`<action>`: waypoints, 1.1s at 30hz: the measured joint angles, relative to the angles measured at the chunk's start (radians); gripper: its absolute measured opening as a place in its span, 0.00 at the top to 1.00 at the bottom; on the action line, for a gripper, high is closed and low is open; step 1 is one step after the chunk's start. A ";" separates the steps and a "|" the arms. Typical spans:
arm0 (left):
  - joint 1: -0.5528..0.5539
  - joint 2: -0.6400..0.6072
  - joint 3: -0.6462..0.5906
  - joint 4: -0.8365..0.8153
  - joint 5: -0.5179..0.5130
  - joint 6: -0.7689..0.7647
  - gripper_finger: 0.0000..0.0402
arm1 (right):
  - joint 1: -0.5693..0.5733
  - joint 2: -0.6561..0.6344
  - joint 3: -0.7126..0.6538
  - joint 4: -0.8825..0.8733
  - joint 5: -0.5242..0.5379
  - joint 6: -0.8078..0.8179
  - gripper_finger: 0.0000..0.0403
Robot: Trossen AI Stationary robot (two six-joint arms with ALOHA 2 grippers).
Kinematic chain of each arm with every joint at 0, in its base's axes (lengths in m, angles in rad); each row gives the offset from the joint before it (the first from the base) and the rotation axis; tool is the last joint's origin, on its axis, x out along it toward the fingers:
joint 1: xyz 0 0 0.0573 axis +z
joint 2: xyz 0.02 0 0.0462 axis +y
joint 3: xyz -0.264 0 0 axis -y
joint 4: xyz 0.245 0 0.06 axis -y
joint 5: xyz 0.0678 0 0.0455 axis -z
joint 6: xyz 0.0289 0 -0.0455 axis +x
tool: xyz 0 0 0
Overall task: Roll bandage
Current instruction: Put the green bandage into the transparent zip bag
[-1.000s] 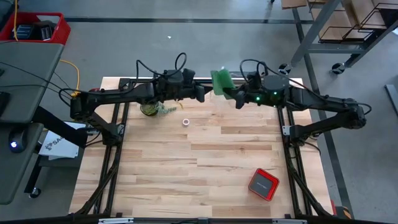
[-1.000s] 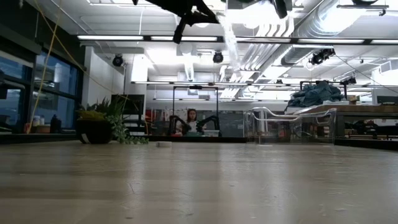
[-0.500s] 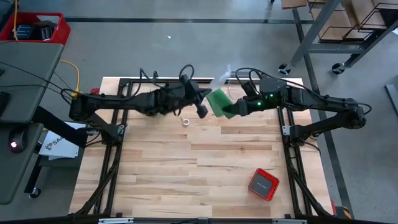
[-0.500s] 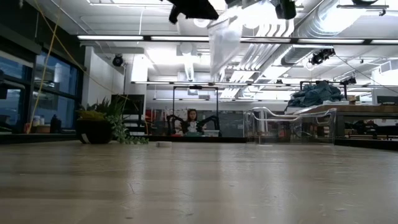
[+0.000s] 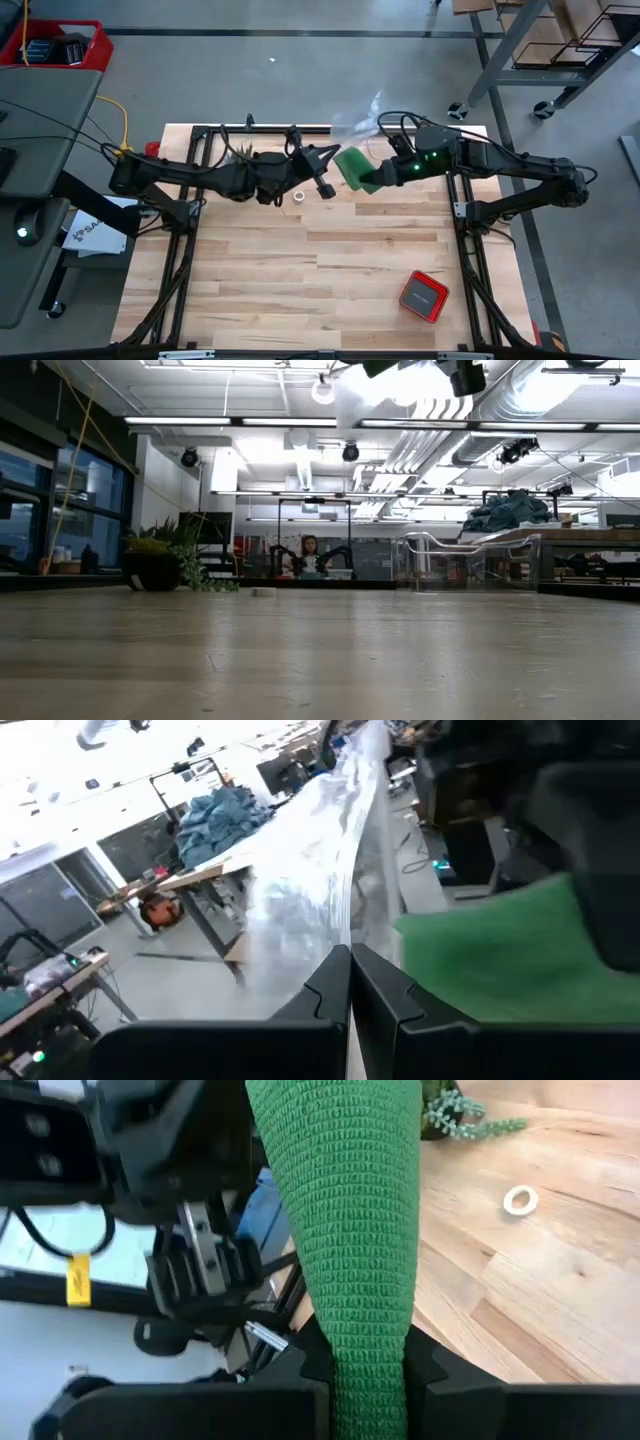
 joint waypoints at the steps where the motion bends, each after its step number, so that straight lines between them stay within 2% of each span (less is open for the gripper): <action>1: -0.005 0.000 0.000 -0.003 0.000 0.006 1.00 | 0.000 0.000 0.000 0.001 0.009 0.012 0.92; 9: -0.015 0.008 0.000 -0.111 0.021 -0.072 1.00 | 0.001 0.000 0.000 0.020 0.011 0.054 0.92; 14: -0.014 0.028 0.000 -0.108 0.056 -0.081 1.00 | 0.000 0.004 0.000 -0.018 0.005 0.102 0.92; 19: -0.013 0.058 0.000 -0.112 0.144 -0.081 1.00 | 0.007 0.029 0.000 -0.041 -0.029 0.116 0.92; 25: -0.013 0.088 -0.001 -0.119 0.165 -0.081 1.00 | 0.007 0.043 0.000 -0.090 -0.048 0.126 0.93; 33: -0.030 0.056 -0.001 -0.149 0.214 -0.110 1.00 | 0.007 0.044 0.000 -0.163 0.077 0.133 0.93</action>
